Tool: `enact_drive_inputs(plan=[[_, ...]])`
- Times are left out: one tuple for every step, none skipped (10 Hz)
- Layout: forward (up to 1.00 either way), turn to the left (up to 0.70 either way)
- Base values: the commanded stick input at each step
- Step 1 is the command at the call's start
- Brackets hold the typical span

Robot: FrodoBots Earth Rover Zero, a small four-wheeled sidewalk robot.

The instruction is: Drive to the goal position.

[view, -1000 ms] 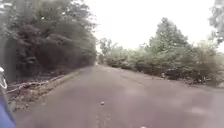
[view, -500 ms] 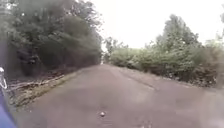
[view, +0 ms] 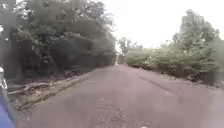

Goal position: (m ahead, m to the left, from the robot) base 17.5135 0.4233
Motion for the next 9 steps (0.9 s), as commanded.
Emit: enact_drive_inputs(plan=[[0.7, -0.01], [0.7, -0.01], [0.7, -0.01], [0.7, -0.01], [0.7, -0.01], [0.7, -0.01], [0.7, -0.01], [0.7, -0.01], [0.7, -0.01]])
